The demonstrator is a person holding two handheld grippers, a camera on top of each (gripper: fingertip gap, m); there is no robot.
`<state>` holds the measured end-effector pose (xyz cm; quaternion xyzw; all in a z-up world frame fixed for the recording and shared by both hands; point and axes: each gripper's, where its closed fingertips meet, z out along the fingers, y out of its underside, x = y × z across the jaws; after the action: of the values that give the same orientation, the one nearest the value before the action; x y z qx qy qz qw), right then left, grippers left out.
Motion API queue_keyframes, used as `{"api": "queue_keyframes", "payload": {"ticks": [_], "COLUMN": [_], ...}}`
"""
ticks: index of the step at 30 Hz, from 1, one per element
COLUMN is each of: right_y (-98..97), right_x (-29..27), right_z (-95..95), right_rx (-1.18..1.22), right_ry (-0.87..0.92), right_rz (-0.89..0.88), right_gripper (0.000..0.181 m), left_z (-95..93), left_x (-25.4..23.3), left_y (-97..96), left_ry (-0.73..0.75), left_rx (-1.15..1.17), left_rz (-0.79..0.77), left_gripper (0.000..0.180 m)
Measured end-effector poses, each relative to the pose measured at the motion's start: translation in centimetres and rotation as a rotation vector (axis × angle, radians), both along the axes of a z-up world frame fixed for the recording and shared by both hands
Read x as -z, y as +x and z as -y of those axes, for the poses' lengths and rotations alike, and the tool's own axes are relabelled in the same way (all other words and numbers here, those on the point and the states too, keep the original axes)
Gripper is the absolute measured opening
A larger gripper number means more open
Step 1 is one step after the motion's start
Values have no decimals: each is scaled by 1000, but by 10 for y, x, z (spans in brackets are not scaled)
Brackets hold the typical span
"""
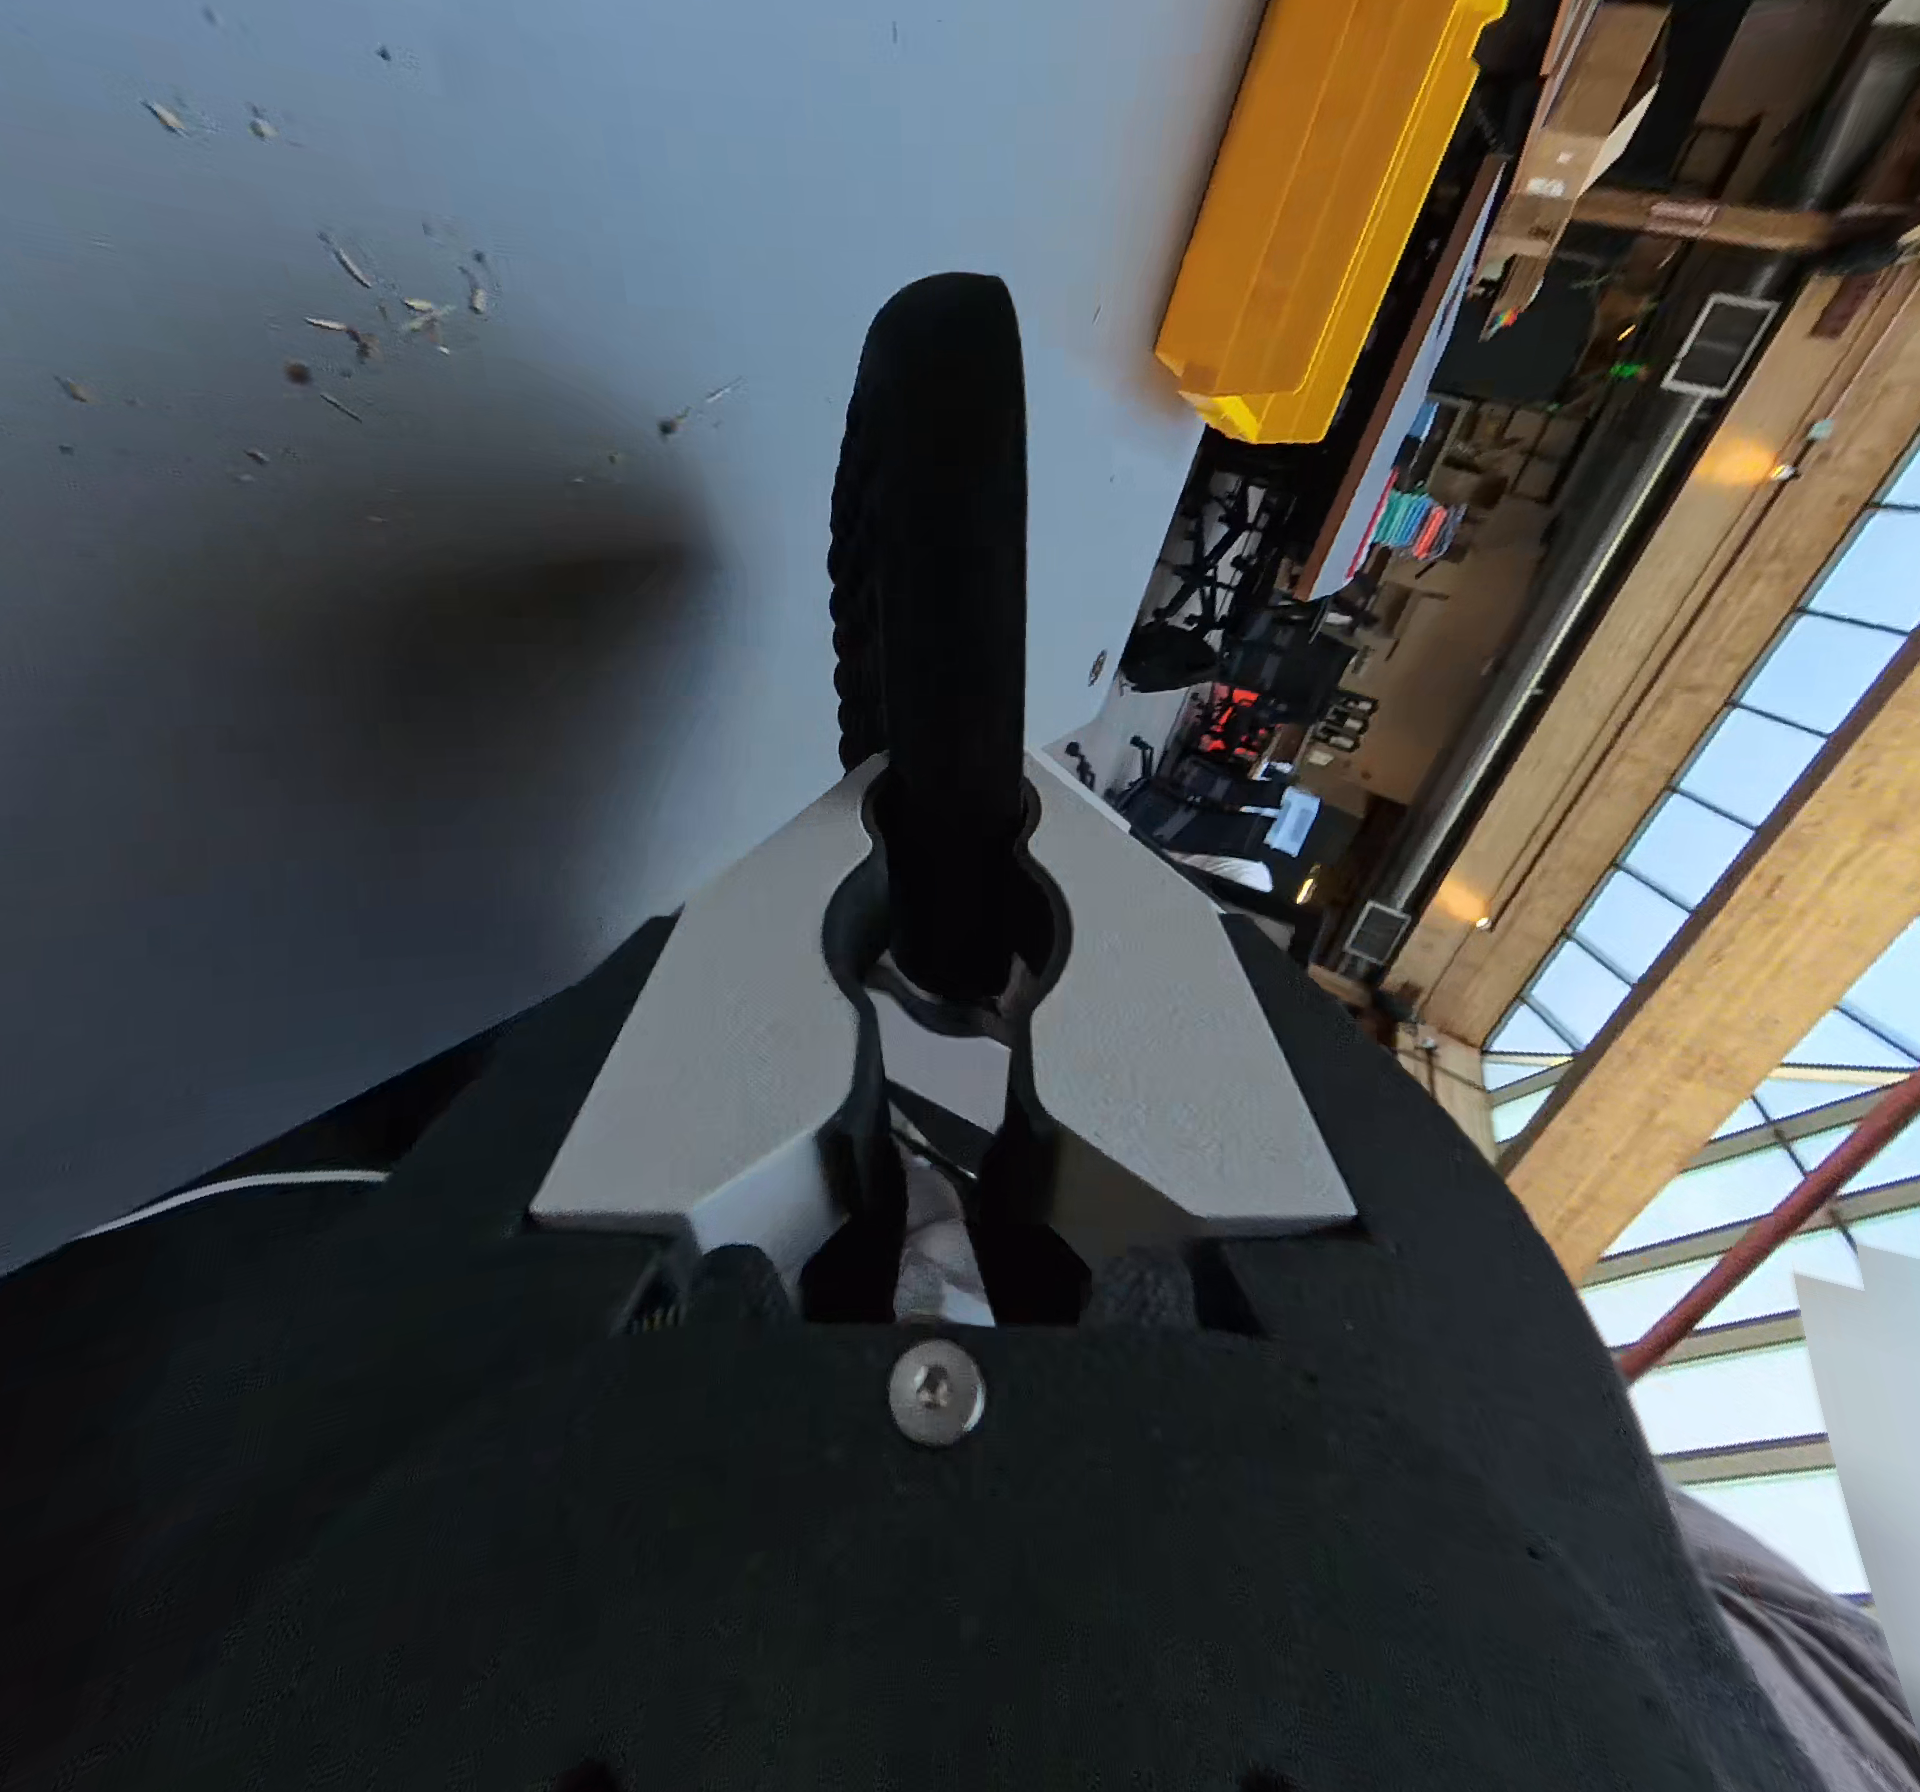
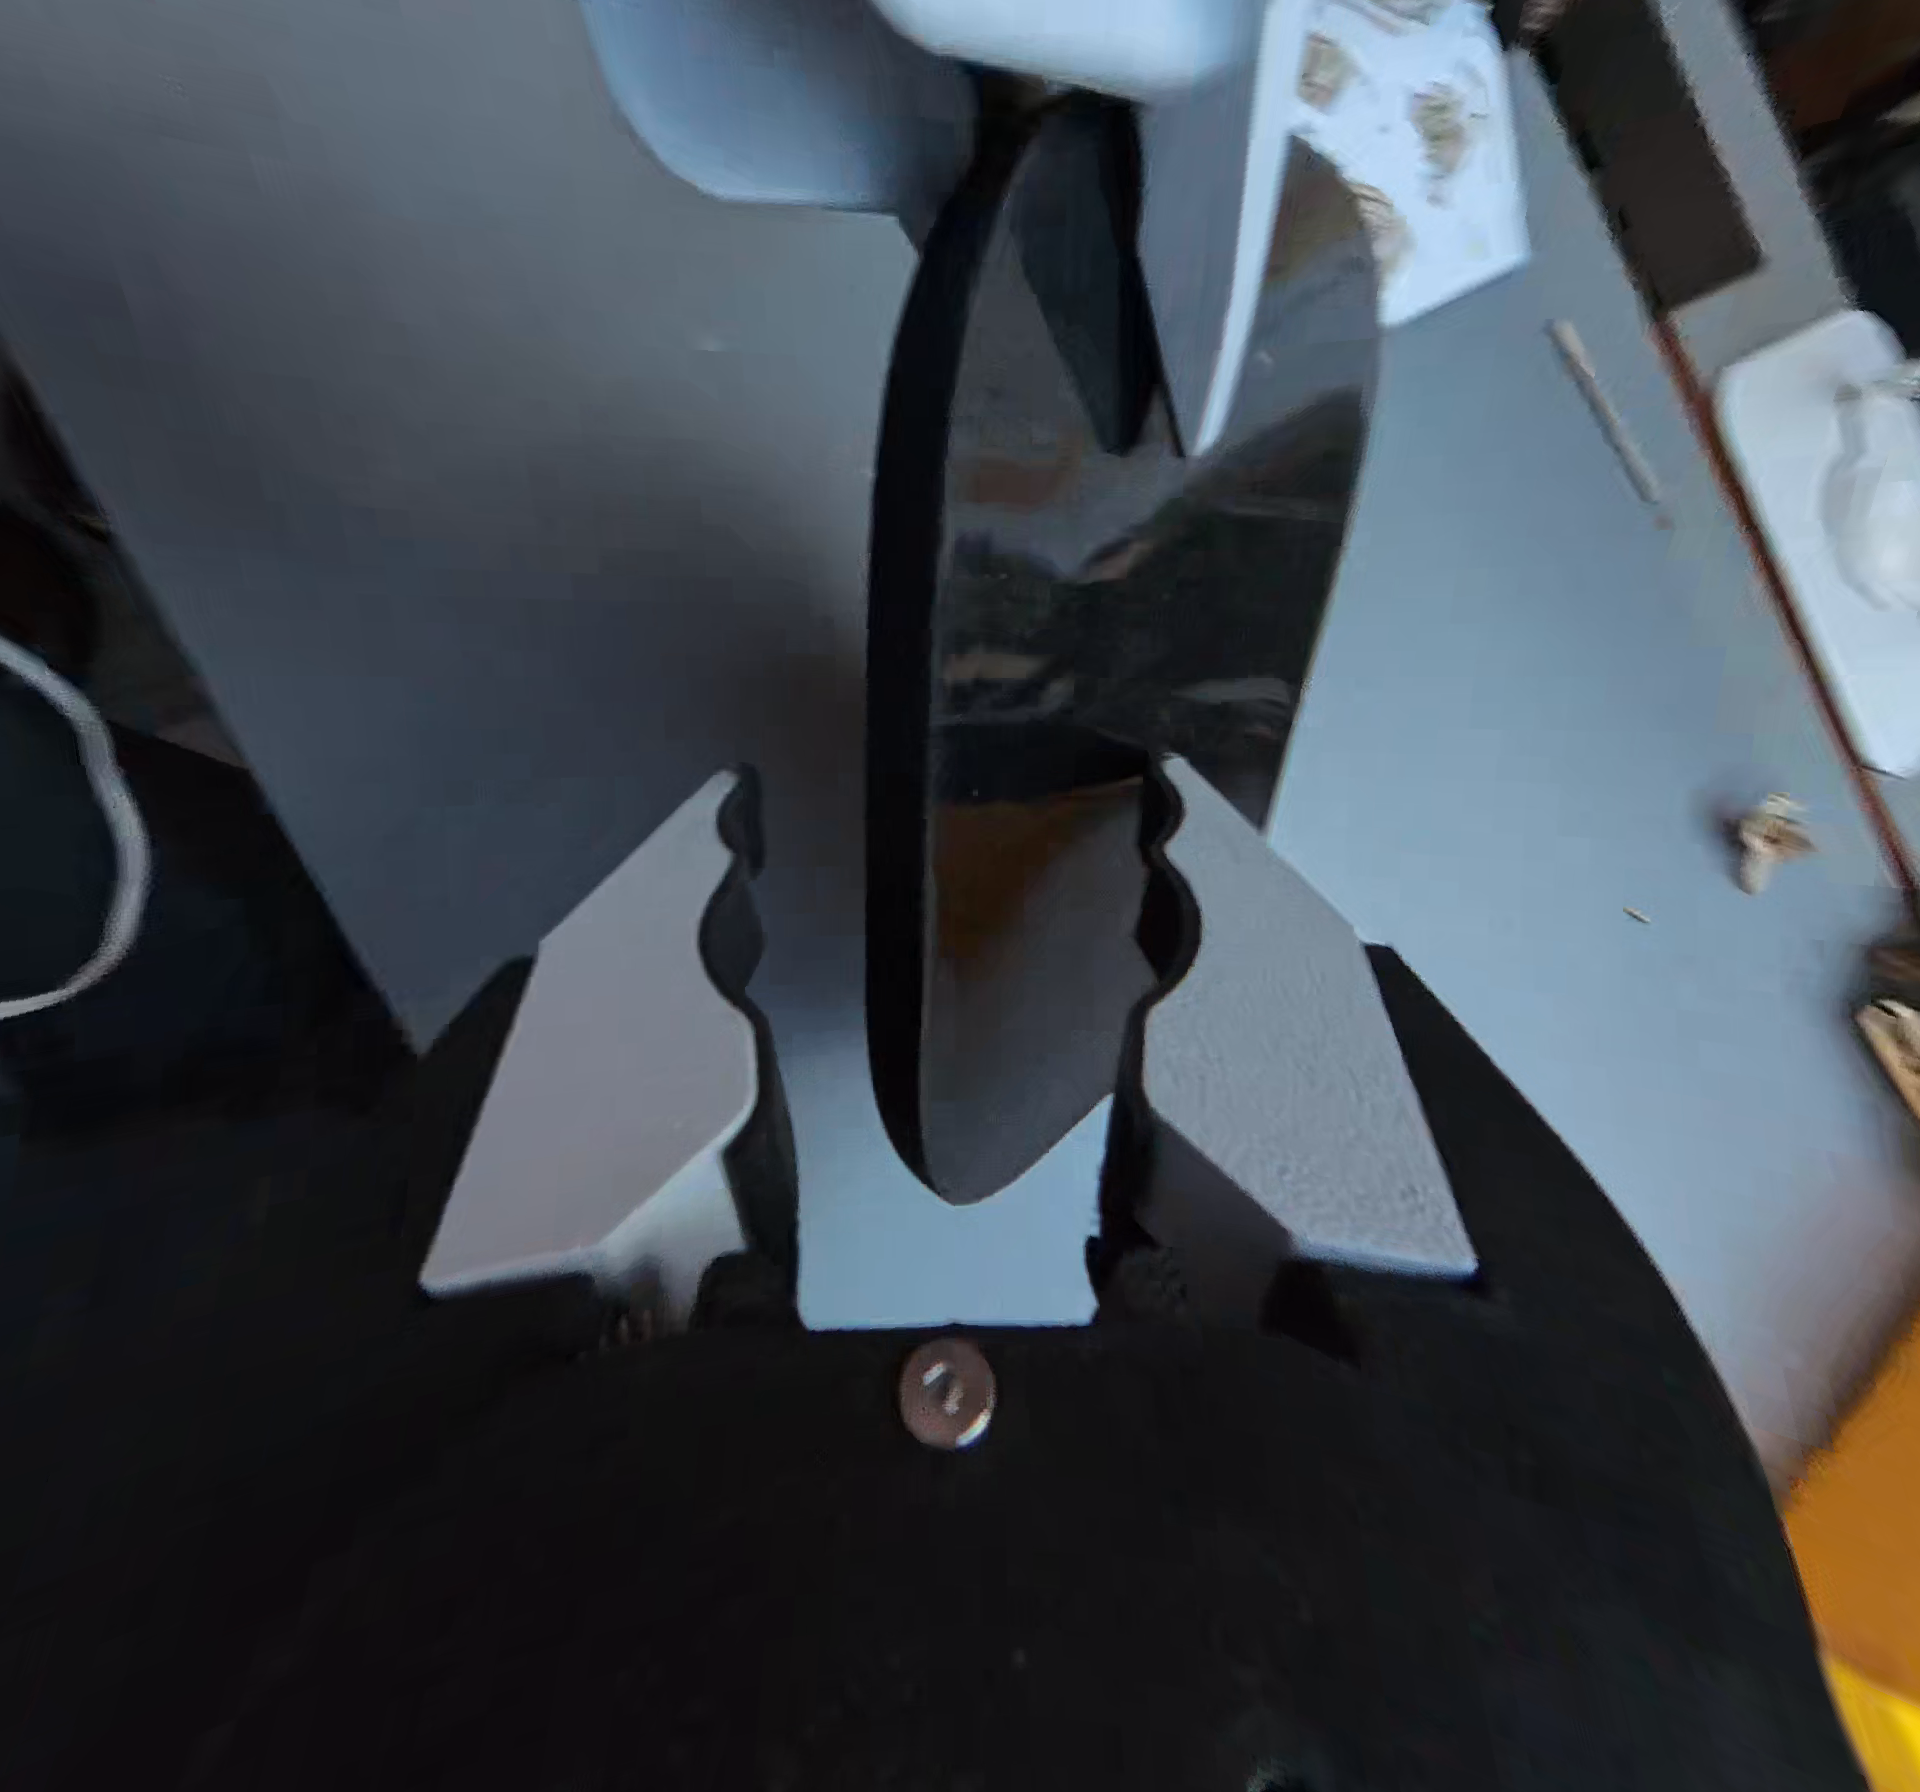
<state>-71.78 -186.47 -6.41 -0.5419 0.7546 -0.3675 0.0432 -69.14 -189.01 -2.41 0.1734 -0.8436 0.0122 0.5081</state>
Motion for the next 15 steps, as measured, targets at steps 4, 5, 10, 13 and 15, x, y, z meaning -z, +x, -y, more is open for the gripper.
{"api": "queue_keyframes", "payload": {"ticks": [4,5,10,13,15], "right_y": [-60,-74,-163,-224,-271], "right_x": [-17,-20,-27,-33,-32], "right_z": [18,20,25,30,35], "right_rx": [77,68,42,66,126], "right_ry": [-143,-158,-123,-97,-55], "right_rz": [-55,-78,-196,-249,-298], "right_gripper": [30,28,15,14,14], "left_z": [7,9,12,15,23], "left_x": [-4,-4,-8,-21,-30], "left_y": [-44,-57,-140,-184,-195], "left_ry": [83,104,115,105,60], "left_rx": [-105,-124,-38,23,-17], "left_rz": [-94,-121,-246,-394,-444], "left_gripper": [15,16,26,29,35]}}
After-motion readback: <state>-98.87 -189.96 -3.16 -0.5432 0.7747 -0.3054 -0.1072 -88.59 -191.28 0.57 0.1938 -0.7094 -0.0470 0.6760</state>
